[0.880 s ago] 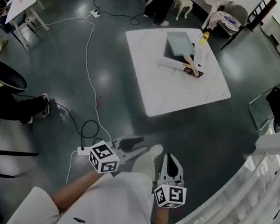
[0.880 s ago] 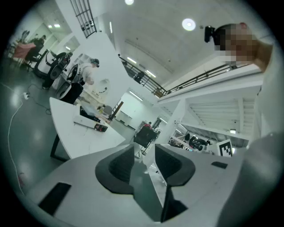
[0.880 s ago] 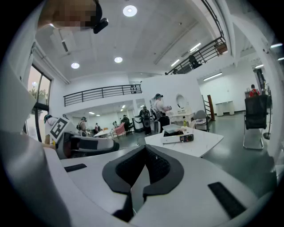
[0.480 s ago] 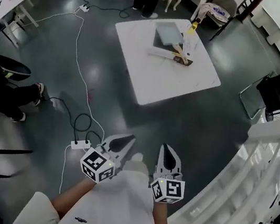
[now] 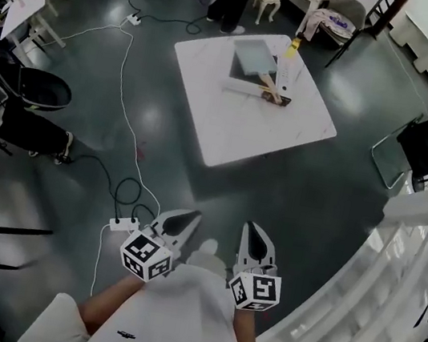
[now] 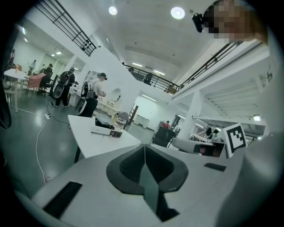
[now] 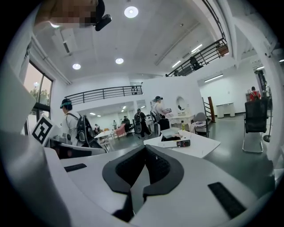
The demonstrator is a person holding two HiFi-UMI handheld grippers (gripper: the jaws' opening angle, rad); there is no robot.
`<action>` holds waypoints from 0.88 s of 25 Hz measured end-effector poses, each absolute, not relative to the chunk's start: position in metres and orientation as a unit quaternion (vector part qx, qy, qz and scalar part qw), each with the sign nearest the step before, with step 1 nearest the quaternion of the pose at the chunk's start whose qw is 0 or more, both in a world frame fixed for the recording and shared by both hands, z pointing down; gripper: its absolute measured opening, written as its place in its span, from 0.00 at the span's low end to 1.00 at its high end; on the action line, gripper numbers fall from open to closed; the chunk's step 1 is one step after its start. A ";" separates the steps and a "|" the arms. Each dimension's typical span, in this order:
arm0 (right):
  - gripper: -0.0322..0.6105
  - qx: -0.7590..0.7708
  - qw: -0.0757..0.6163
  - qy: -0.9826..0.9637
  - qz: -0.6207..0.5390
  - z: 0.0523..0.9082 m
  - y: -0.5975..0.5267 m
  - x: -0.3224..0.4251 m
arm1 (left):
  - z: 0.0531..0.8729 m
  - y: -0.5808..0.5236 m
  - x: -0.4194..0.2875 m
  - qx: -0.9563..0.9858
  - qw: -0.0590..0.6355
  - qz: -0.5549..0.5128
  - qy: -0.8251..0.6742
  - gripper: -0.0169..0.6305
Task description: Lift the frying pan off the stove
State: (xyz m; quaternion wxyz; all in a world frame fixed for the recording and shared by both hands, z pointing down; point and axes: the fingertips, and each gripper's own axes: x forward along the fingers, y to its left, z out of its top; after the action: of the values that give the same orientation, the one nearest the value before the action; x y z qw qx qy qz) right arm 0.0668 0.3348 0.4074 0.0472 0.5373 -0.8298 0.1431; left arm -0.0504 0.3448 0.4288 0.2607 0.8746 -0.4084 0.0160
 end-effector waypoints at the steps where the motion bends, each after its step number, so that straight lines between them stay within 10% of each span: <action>1: 0.05 0.539 0.044 -0.829 0.143 0.406 0.333 0.073 | 0.430 0.343 -0.046 0.873 0.264 0.018 -0.410 0.04; 22: 0.05 0.526 0.032 -0.830 0.181 0.430 0.265 0.157 | 0.433 0.257 0.043 0.863 0.290 -0.004 -0.413 0.04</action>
State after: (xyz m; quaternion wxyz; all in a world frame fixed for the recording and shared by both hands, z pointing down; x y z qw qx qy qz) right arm 0.1572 0.2650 0.4299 0.0323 0.5259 -0.8305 0.1807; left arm 0.0428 0.2572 0.4331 0.2905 0.8631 -0.4131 -0.0037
